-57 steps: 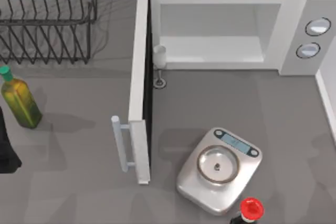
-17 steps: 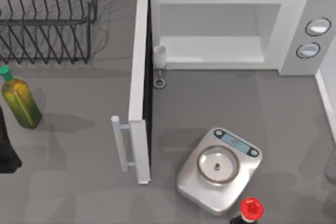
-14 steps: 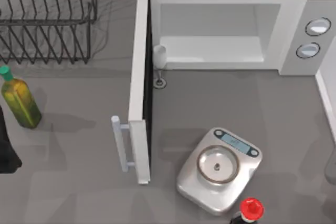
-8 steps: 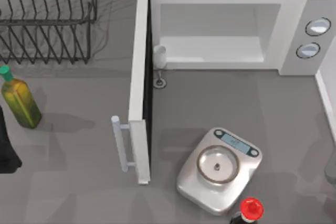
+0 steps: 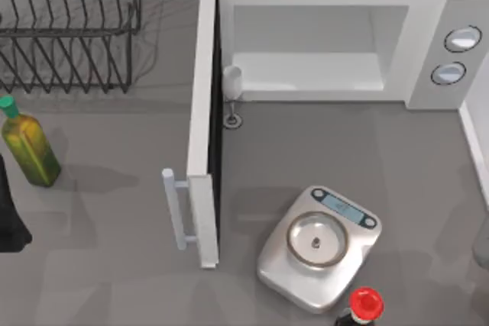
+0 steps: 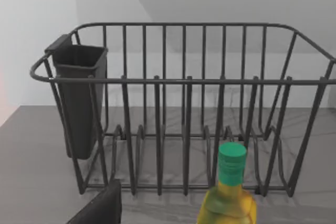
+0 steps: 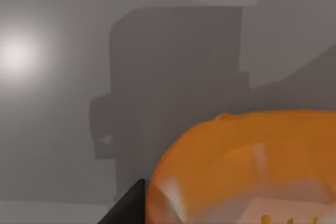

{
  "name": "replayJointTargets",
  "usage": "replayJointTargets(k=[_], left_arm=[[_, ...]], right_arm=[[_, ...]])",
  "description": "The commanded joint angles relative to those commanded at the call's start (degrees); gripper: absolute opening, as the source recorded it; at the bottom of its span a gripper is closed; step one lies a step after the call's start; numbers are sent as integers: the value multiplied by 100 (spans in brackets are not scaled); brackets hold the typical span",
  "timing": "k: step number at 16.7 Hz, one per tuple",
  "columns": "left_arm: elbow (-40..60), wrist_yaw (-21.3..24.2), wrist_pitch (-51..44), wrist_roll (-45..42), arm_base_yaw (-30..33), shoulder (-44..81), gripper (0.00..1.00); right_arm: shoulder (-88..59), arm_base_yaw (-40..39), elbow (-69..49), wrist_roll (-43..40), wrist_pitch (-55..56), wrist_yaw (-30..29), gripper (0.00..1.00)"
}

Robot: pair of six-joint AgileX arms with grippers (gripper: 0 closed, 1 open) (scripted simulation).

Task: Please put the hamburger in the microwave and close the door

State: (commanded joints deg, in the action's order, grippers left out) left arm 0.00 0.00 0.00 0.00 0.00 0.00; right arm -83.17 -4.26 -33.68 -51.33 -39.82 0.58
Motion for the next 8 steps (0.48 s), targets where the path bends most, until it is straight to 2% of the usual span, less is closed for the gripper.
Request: replayJointTargets(k=[3,8], left_arm=[[0,0,0,0,0,0,100],[0,0,0,0,0,0,100]], right_arm=[[140,6,-322,-33,-410,0,0],[646,29,-1215,-55,-2022,-1,0]])
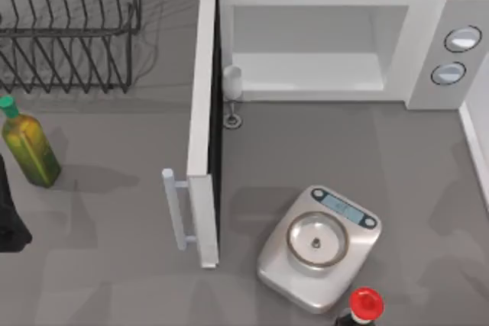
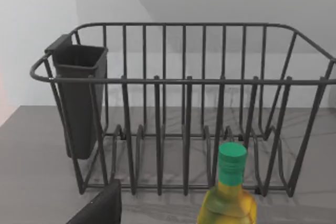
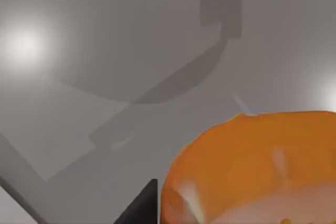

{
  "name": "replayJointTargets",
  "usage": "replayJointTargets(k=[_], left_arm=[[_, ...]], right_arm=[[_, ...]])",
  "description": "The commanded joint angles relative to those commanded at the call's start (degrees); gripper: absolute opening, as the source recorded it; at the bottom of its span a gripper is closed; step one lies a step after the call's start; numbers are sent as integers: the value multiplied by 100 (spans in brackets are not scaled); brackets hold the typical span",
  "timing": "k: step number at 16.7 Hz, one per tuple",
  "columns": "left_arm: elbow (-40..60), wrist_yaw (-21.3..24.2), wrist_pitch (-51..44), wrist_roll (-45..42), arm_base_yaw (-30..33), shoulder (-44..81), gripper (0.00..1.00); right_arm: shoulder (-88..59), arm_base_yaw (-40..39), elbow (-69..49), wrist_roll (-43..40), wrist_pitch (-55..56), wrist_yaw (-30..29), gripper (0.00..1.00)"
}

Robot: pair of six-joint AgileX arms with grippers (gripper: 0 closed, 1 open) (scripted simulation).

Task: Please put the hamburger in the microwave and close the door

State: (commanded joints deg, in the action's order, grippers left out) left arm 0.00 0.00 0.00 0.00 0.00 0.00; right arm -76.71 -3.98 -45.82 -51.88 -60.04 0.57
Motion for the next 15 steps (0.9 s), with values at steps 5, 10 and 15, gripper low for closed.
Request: replayJointTargets(k=[5,10,15], left_arm=[[0,0,0,0,0,0,100],[0,0,0,0,0,0,100],[0,0,0,0,0,0,100]], right_arm=[[354,2,-472,14,-667,-2,0],[289,-33,-483,63,-591,-26,0],[-534,-461,-908,819,592,-477,0]])
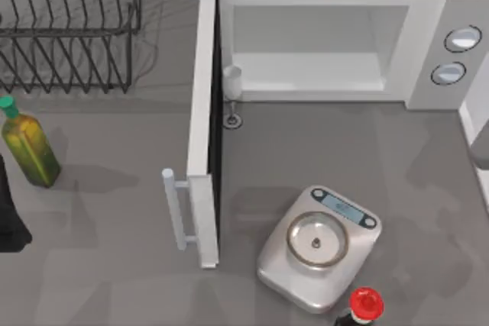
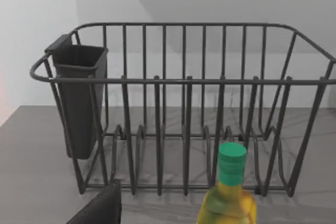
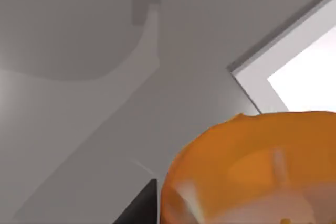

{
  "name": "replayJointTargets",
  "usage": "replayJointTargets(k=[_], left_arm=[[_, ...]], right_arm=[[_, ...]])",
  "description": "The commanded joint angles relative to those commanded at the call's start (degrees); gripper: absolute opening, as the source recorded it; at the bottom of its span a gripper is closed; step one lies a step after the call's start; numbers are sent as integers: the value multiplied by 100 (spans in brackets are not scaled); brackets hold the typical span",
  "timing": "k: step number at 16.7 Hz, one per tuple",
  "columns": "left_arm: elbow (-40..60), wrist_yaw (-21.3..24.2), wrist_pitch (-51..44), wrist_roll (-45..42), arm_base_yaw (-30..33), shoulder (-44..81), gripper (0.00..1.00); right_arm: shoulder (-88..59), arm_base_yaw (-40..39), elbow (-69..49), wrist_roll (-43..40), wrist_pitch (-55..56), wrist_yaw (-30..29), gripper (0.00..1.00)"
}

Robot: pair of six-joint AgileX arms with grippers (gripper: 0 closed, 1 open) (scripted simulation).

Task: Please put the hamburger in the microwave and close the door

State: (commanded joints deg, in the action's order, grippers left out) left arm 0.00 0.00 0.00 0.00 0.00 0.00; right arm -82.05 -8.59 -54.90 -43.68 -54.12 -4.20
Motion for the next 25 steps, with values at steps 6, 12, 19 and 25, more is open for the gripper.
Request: replayJointTargets(k=[6,12,19,25], left_arm=[[0,0,0,0,0,0,100],[0,0,0,0,0,0,100],[0,0,0,0,0,0,100],[0,0,0,0,0,0,100]], right_arm=[[-1909,-852,-552,1824,3108,-930,0],[-3640,-1748,-998,3959,6681,-1941,0],[-4642,-2387,-1359,5655,8926,-2766,0],[-4664,-2398,-1336,5746,9007,-2798,0]])
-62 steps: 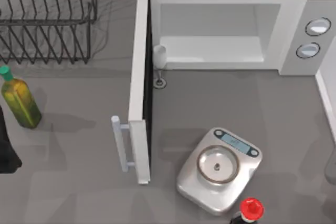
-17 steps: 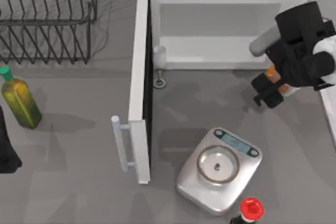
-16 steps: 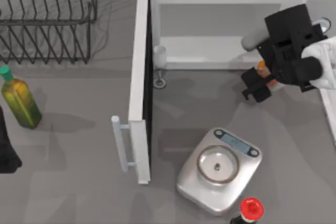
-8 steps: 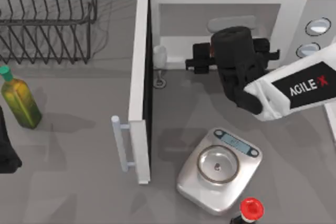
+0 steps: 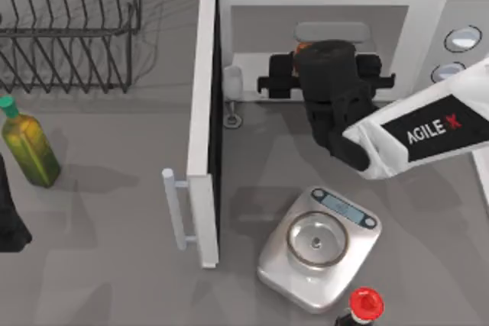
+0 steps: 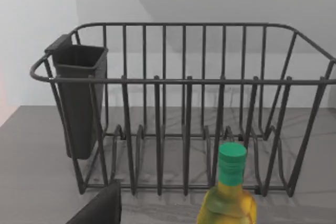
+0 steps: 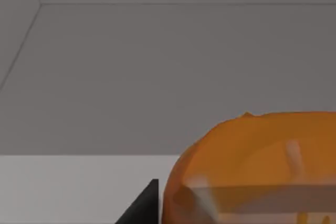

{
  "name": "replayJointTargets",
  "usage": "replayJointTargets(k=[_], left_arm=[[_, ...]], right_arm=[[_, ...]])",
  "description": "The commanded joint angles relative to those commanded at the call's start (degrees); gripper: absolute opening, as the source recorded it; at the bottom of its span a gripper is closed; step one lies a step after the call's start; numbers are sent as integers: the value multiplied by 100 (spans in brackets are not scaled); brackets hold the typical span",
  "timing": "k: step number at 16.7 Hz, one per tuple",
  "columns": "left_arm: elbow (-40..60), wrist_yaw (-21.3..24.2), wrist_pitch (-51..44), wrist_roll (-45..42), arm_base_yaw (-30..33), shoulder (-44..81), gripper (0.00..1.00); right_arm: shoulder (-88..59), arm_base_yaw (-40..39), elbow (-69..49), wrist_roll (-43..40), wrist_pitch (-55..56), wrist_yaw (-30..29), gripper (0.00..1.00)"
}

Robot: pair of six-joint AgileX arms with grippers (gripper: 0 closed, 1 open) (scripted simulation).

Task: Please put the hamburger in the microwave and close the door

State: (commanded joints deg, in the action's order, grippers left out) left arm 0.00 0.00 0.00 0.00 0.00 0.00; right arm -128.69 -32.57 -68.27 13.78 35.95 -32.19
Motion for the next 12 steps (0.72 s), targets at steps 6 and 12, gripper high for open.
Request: replayJointTargets(k=[6,12], left_arm=[[0,0,0,0,0,0,100],[0,0,0,0,0,0,100]], right_arm=[[-524,570,-960,322,-311,343,0],[-1836,1075,-3524,317,-1157,754,0]])
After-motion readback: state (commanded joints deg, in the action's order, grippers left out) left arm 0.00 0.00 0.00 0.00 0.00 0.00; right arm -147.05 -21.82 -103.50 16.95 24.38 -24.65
